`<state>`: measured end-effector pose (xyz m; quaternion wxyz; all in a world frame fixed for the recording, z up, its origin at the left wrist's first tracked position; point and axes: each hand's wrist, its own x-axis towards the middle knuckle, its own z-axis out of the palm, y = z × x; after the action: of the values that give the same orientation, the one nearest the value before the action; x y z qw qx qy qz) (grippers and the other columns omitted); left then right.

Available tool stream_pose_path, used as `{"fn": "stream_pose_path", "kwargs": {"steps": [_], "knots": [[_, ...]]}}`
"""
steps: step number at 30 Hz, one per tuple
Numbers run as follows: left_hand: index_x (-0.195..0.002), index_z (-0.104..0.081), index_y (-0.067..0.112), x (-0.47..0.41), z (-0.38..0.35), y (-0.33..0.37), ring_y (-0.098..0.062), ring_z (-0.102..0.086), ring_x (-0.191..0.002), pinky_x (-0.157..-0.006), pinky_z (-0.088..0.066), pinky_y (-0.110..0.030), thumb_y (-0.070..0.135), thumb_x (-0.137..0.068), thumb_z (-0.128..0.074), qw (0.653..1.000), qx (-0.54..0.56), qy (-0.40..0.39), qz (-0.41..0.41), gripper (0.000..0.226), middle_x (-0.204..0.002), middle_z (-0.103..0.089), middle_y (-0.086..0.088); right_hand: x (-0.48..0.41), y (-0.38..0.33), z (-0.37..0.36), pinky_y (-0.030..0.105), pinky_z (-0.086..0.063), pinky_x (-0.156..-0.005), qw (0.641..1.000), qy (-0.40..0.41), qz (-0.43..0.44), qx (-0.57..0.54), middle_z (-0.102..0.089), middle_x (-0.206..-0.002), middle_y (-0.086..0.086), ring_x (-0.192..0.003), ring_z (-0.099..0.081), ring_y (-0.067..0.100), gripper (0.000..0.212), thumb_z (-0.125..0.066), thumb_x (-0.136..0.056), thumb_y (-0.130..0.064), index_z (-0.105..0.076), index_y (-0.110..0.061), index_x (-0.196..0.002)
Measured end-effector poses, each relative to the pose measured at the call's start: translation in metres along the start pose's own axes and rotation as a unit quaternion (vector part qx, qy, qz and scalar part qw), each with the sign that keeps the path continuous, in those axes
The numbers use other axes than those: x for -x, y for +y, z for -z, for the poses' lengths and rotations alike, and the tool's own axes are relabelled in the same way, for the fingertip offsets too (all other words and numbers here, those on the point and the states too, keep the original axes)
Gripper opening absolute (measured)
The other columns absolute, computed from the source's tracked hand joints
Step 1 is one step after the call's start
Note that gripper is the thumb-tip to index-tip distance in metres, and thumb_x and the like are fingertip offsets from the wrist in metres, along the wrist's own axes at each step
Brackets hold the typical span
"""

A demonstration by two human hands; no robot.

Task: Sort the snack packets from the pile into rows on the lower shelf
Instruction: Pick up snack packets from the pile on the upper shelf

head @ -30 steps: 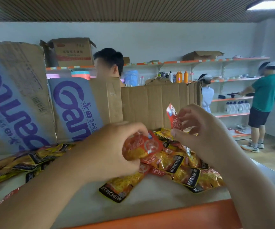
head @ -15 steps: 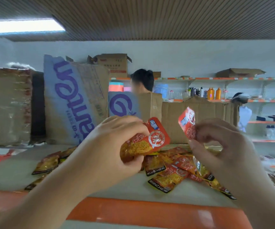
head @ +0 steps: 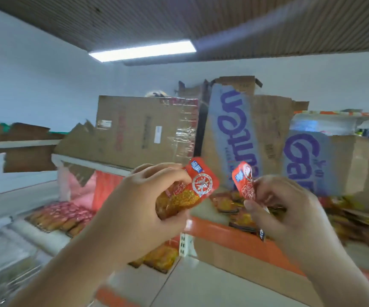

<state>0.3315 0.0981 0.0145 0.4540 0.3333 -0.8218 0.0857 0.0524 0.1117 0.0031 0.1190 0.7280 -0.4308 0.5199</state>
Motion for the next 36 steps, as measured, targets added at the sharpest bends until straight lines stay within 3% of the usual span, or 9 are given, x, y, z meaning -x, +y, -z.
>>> {"fn": "stream_pose_path", "kwargs": {"steps": [2, 4, 9, 15, 18, 22, 27, 32, 36], "knots": [[-0.119, -0.064, 0.038, 0.026, 0.032, -0.031, 0.001, -0.058, -0.117, -0.091, -0.056, -0.024, 0.054, -0.076, -0.068, 0.999, -0.023, 0.003, 0.031, 0.046, -0.126, -0.062, 0.027, -0.009, -0.025, -0.045, 0.035, -0.053, -0.069, 1.0, -0.017, 0.007, -0.026, -0.064, -0.09, -0.011, -0.083, -0.064, 0.013, 0.027, -0.063, -0.078, -0.054, -0.054, -0.028, -0.075], [-0.119, -0.064, 0.04, 0.051, 0.062, -0.06, 0.007, -0.056, -0.114, -0.093, -0.048, -0.011, 0.053, -0.076, -0.07, 0.996, -0.052, 0.004, 0.066, 0.045, -0.122, -0.061, 0.031, -0.017, -0.049, -0.086, 0.031, -0.052, -0.069, 0.998, -0.03, 0.012, -0.048, -0.064, -0.093, -0.014, -0.085, -0.064, 0.01, 0.03, -0.061, -0.078, -0.057, -0.056, -0.027, -0.077], [-0.117, -0.059, 0.049, 0.103, 0.126, -0.119, 0.027, -0.046, -0.111, -0.077, -0.04, 0.003, 0.053, -0.076, -0.079, 0.983, -0.103, 0.019, 0.15, 0.046, -0.118, -0.05, 0.051, -0.033, -0.102, -0.175, 0.035, -0.05, -0.069, 0.99, -0.054, 0.034, -0.126, -0.06, -0.084, -0.009, -0.08, -0.06, 0.015, 0.03, -0.071, -0.081, -0.049, -0.057, -0.024, -0.073], [-0.117, -0.055, 0.053, 0.149, 0.163, -0.175, 0.022, -0.046, -0.111, -0.073, -0.038, -0.004, 0.058, -0.075, -0.076, 0.962, -0.156, 0.022, 0.224, 0.047, -0.112, -0.051, 0.048, -0.04, -0.134, -0.268, 0.037, -0.052, -0.068, 0.976, -0.09, 0.01, -0.196, -0.06, -0.082, -0.008, -0.076, -0.061, 0.015, 0.034, -0.068, -0.077, -0.056, -0.057, -0.023, -0.072], [-0.117, -0.052, 0.055, 0.162, 0.163, -0.205, 0.027, -0.042, -0.108, -0.065, -0.038, -0.005, 0.056, -0.074, -0.077, 0.952, -0.177, 0.021, 0.249, 0.049, -0.112, -0.048, 0.052, -0.04, -0.139, -0.315, 0.04, -0.054, -0.07, 0.966, -0.122, -0.018, -0.228, -0.062, -0.083, -0.009, -0.077, -0.063, 0.012, 0.033, -0.073, -0.077, -0.053, -0.058, -0.024, -0.075], [-0.116, -0.05, 0.059, 0.166, 0.15, -0.26, 0.024, -0.043, -0.109, -0.073, -0.042, -0.012, 0.066, -0.072, -0.065, 0.948, -0.166, 0.01, 0.27, 0.047, -0.118, -0.042, 0.054, -0.043, -0.131, -0.382, 0.044, -0.055, -0.069, 0.955, -0.158, -0.059, -0.243, -0.063, -0.083, -0.009, -0.076, -0.065, 0.013, 0.03, -0.076, -0.076, -0.049, -0.057, -0.026, -0.079], [-0.119, -0.051, 0.058, 0.156, 0.113, -0.349, 0.029, -0.041, -0.11, -0.065, -0.041, -0.006, 0.065, -0.073, -0.067, 0.95, -0.155, -0.012, 0.272, 0.049, -0.115, -0.04, 0.059, -0.062, -0.101, -0.47, 0.045, -0.056, -0.066, 0.942, -0.187, -0.119, -0.252, -0.066, -0.085, -0.009, -0.076, -0.068, 0.015, 0.03, -0.081, -0.08, -0.042, -0.056, -0.026, -0.082], [-0.124, -0.056, 0.049, 0.137, 0.074, -0.434, 0.032, -0.039, -0.108, -0.067, -0.039, -0.006, 0.065, -0.071, -0.061, 0.946, -0.141, -0.042, 0.289, 0.055, -0.113, -0.034, 0.066, -0.087, -0.063, -0.543, 0.03, -0.05, -0.056, 0.932, -0.223, -0.158, -0.237, -0.066, -0.087, -0.011, -0.071, -0.064, 0.004, 0.031, -0.08, -0.081, -0.047, -0.055, -0.028, -0.082], [-0.123, -0.057, 0.049, 0.127, 0.052, -0.496, 0.023, -0.051, -0.099, -0.063, -0.045, -0.007, 0.062, -0.071, -0.063, 0.939, -0.107, -0.051, 0.323, 0.054, -0.1, -0.053, 0.048, -0.104, -0.04, -0.587, 0.024, -0.047, -0.05, 0.926, -0.245, -0.189, -0.218, -0.065, -0.086, -0.009, -0.069, -0.063, 0.0, 0.033, -0.08, -0.083, -0.046, -0.053, -0.027, -0.081]]}}
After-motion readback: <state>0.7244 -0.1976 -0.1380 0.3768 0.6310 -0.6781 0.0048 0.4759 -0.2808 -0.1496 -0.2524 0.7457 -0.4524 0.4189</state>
